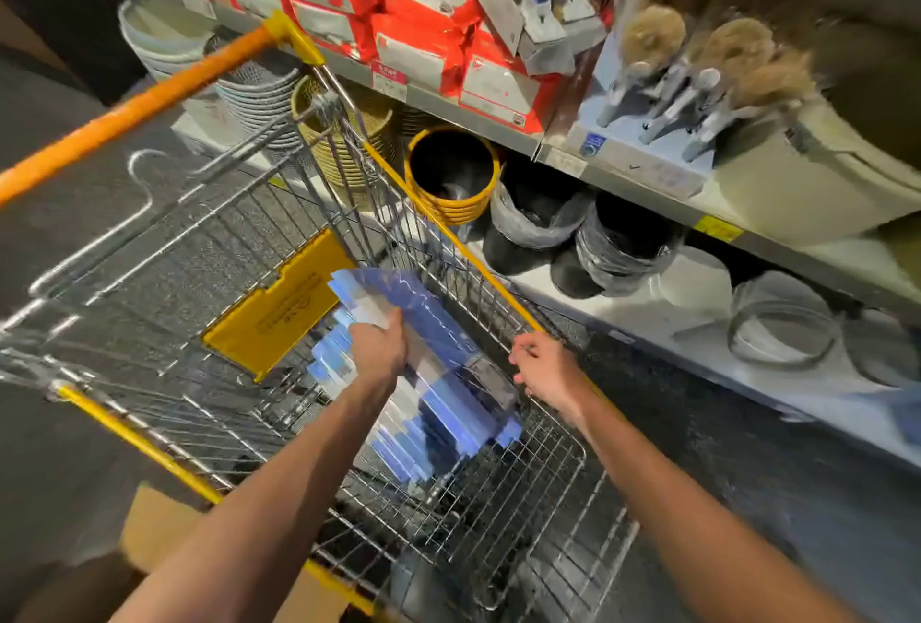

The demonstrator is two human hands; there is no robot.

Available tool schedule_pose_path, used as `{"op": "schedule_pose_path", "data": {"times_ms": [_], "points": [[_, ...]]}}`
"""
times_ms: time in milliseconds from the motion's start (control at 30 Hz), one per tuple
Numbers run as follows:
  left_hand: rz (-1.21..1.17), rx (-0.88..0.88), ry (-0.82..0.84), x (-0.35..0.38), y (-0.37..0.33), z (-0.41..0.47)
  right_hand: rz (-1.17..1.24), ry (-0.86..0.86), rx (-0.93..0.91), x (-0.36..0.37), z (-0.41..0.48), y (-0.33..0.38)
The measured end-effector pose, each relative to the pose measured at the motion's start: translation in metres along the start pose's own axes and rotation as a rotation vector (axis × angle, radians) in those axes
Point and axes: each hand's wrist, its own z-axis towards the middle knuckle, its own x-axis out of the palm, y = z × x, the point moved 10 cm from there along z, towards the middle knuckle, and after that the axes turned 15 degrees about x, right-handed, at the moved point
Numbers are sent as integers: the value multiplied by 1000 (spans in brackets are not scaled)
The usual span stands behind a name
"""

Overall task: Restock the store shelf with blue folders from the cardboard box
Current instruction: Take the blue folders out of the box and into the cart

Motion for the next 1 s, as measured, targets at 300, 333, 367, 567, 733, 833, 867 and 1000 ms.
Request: {"op": "schedule_pose_path", "data": {"times_ms": [300, 333, 367, 567, 733, 833, 867, 1000], "points": [[475, 153, 357, 54, -6, 9, -39, 9, 34, 4, -3, -1], [525, 169, 374, 54, -5, 13, -33, 8, 41, 2, -4, -2], [570, 187, 386, 54, -7, 17, -30, 10, 49, 1, -3, -4], [639, 327, 411, 39, -19, 21, -79, 8, 38, 3, -5, -4], [442, 425, 443, 27, -33, -16, -196, 2, -105, 23, -22, 19], [343, 470, 421, 13, -51, -48, -252, -26, -193, 33, -36, 35], [309, 484, 393, 2, -55, -60, -267, -25, -233, 37, -45, 41], [239, 491, 228, -42, -65, -102, -240, 62, -343, 52, -78, 51]]}}
